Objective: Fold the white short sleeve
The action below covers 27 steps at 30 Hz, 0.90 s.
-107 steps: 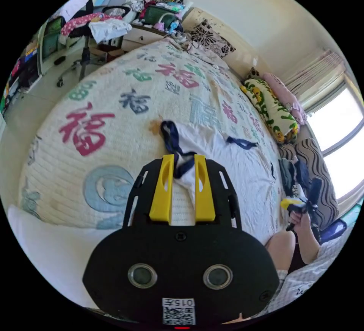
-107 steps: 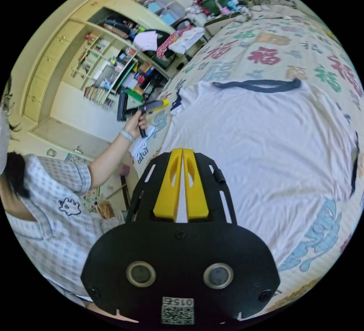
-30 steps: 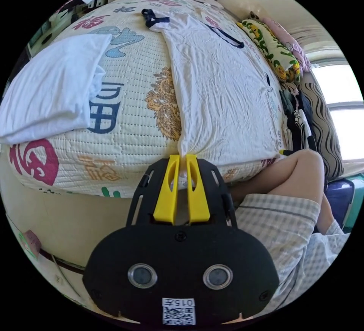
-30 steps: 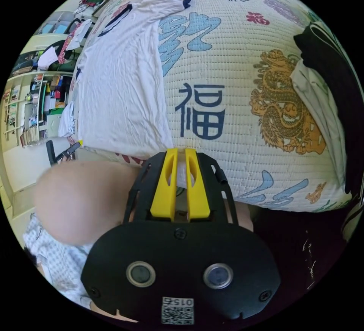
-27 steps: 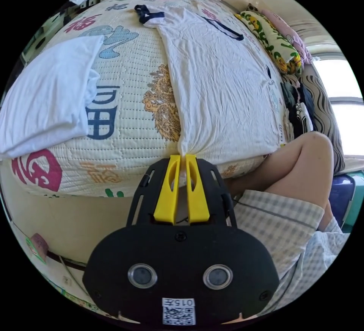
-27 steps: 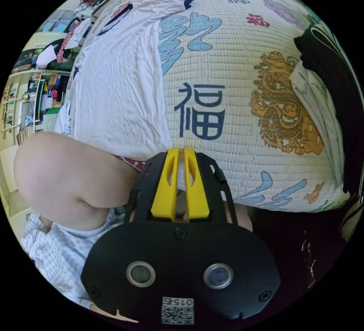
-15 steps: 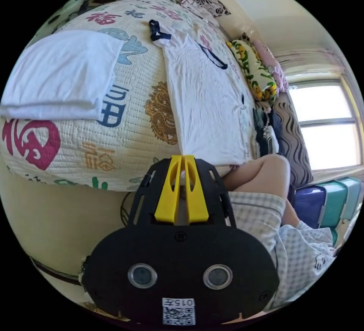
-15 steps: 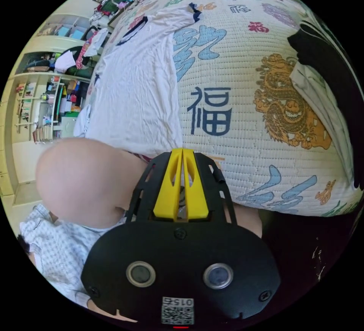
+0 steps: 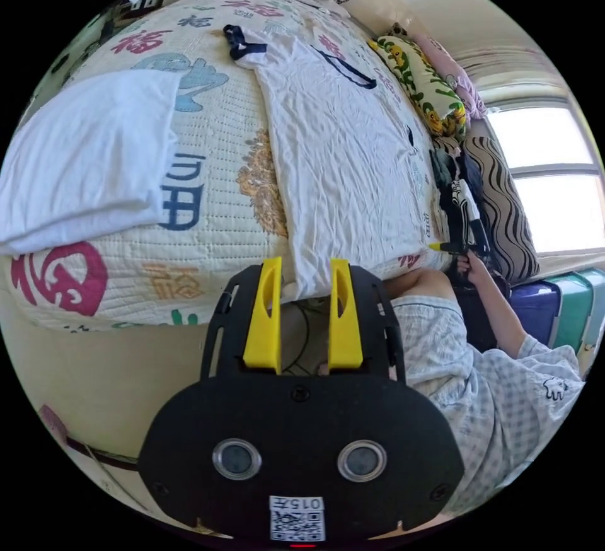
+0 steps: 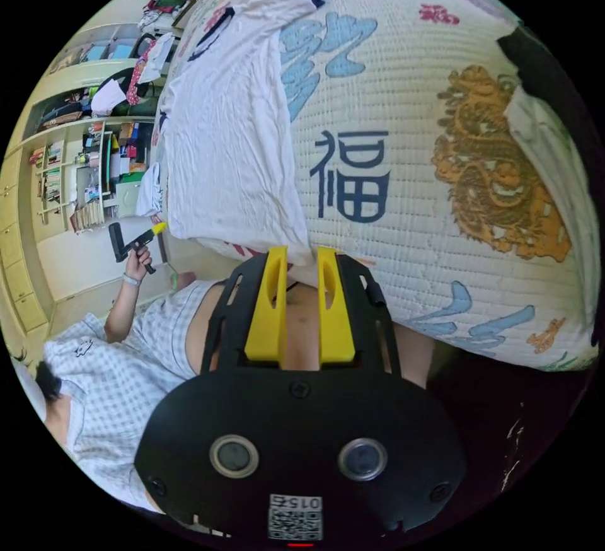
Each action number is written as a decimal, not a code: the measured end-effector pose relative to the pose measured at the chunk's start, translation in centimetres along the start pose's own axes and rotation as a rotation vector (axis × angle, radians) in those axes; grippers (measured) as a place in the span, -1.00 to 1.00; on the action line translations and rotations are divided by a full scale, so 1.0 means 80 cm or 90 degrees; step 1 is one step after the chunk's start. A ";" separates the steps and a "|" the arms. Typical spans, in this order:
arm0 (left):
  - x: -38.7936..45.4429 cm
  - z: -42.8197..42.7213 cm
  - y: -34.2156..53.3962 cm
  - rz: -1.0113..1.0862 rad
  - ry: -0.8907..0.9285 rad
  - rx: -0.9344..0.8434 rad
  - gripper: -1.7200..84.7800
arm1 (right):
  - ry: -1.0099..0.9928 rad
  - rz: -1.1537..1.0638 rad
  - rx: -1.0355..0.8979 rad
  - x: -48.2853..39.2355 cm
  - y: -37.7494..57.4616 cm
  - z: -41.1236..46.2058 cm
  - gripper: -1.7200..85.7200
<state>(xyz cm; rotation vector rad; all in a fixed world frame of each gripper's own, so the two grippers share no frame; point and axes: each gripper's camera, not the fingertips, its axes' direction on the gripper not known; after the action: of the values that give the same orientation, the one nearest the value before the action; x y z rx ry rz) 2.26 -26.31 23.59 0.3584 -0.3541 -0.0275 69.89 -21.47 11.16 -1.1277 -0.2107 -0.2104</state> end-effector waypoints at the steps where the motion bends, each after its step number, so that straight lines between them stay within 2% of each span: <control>1: 0.001 0.016 -0.005 0.005 0.019 -0.023 -0.77 | -0.029 -0.001 -0.015 0.002 -0.003 0.012 -0.79; 3: 0.005 0.044 -0.011 0.023 0.043 -0.078 -0.88 | -0.037 -0.001 -0.029 0.000 -0.005 0.026 -0.85; 4: 0.009 0.057 -0.011 0.035 0.037 -0.110 -0.94 | -0.002 -0.002 -0.024 -0.003 -0.002 0.024 -0.87; 6: 0.013 0.062 -0.006 0.053 0.019 -0.121 -0.96 | -0.033 -0.018 -0.042 -0.005 0.001 0.019 -0.88; 10: -0.017 0.032 0.008 0.012 0.144 -0.100 -0.97 | -0.132 -0.043 -0.039 -0.008 0.021 -0.017 -0.92; 13: -0.056 0.014 0.018 -0.053 0.233 -0.059 -0.97 | -0.118 -0.050 -0.035 -0.009 0.029 -0.032 -0.93; 16: -0.083 0.026 0.023 -0.068 0.182 -0.077 -0.98 | -0.055 -0.025 -0.057 0.000 0.023 -0.022 -0.94; 20: -0.109 0.046 0.028 -0.096 0.171 -0.057 -0.98 | -0.078 -0.009 -0.053 0.008 0.018 -0.013 -0.94; 23: -0.118 0.050 0.030 -0.079 0.327 -0.039 -0.98 | -0.219 -0.052 -0.063 0.001 0.023 -0.024 -0.94; 24: -0.125 0.059 0.030 -0.088 0.433 -0.055 -0.98 | -0.265 -0.070 -0.066 0.000 0.024 -0.030 -0.94; 25: -0.133 0.064 0.029 -0.104 0.485 -0.055 -0.98 | -0.259 -0.060 -0.056 0.003 0.024 -0.036 -0.94; 27: -0.142 0.068 0.026 -0.108 0.424 -0.048 -0.97 | -0.195 -0.031 -0.064 0.011 0.019 -0.036 -0.94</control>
<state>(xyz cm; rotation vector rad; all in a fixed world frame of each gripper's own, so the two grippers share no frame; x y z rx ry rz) -10.32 -25.22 25.26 0.3032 0.3353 -0.0843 71.32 -23.48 8.90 -1.2538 -0.5043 -0.0901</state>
